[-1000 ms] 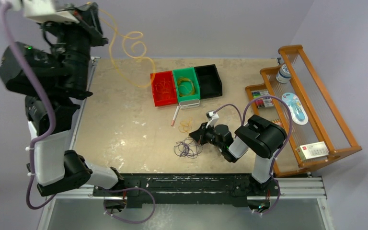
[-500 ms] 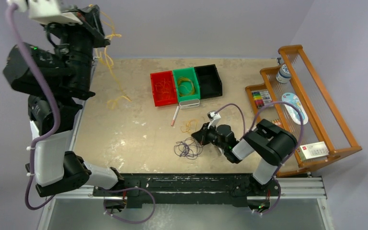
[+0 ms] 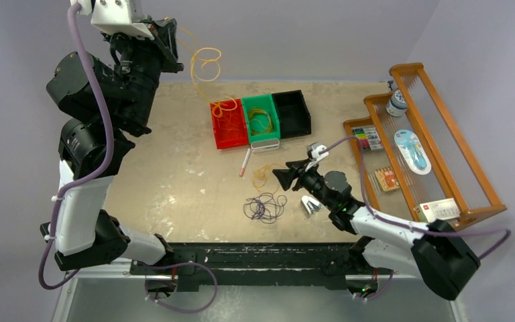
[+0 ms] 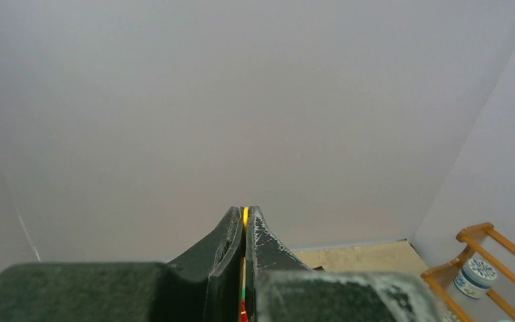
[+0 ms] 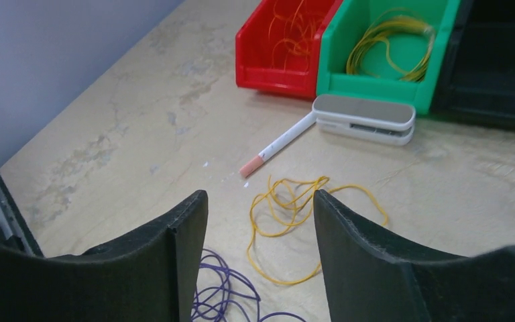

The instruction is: Untangle the cables

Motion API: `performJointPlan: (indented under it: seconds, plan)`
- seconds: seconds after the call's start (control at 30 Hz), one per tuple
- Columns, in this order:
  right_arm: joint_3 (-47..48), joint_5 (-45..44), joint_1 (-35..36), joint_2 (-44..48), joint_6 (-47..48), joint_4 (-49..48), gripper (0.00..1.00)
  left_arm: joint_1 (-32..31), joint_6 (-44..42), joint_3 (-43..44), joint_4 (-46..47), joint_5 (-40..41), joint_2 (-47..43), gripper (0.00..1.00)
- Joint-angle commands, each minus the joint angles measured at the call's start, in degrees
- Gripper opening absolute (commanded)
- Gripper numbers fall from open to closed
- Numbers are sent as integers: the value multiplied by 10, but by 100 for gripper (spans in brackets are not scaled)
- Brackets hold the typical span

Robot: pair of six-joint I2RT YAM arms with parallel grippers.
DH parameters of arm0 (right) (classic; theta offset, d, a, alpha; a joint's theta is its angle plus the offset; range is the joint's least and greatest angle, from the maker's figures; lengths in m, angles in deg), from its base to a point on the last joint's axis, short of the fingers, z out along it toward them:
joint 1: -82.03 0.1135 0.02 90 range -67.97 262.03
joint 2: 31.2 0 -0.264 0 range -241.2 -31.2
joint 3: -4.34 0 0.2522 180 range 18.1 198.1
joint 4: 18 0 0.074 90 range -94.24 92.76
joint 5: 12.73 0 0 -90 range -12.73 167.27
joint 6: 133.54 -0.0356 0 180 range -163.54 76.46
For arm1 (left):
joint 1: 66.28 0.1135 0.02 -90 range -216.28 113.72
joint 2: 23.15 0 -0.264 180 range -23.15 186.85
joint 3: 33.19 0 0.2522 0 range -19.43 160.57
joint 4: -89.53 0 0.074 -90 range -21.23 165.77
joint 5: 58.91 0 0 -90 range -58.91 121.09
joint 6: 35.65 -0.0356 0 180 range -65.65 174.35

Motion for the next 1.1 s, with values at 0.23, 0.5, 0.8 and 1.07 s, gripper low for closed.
performJointPlan:
  seconds: [0.23,0.5,0.8,1.07]
  plan:
    - [89,55,2,96,153,51,68,1,34,-7,2,-91,17,0]
    - [154,194,2,29,202,-71,74,1,46,-17,3,-106,18,0]
    - [228,333,2,-43,215,-115,77,1,62,-28,1,-129,21,0]
    - [283,313,3,-106,235,-124,77,1,64,-30,1,-138,26,0]
